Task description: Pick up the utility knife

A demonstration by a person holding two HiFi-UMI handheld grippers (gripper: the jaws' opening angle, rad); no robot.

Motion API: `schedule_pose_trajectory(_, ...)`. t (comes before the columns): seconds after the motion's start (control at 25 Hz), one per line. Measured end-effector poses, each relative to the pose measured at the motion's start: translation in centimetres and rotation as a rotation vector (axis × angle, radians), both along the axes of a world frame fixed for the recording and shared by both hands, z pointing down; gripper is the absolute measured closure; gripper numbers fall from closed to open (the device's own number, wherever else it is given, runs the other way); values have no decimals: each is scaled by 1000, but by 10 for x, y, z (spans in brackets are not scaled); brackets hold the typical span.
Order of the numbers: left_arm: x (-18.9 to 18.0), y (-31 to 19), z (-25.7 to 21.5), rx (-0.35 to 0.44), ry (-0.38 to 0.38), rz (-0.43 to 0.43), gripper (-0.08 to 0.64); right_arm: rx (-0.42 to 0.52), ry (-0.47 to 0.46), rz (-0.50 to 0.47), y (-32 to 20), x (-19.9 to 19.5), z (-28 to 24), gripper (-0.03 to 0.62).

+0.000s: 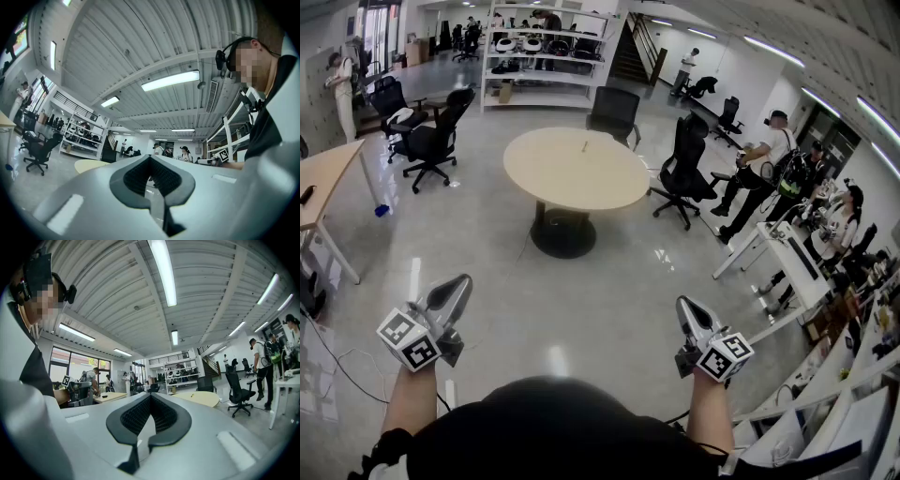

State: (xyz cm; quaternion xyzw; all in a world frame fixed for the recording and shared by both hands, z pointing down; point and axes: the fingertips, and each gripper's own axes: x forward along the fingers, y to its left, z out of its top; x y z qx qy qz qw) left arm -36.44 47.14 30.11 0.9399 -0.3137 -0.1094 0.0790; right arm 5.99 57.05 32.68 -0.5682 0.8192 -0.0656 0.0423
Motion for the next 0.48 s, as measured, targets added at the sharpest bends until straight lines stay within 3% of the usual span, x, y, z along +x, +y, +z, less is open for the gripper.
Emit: schedule_pose_trajectory(0.48,2,-2,-1,6,5,6,572,7,-6,8,3,1,-1,580)
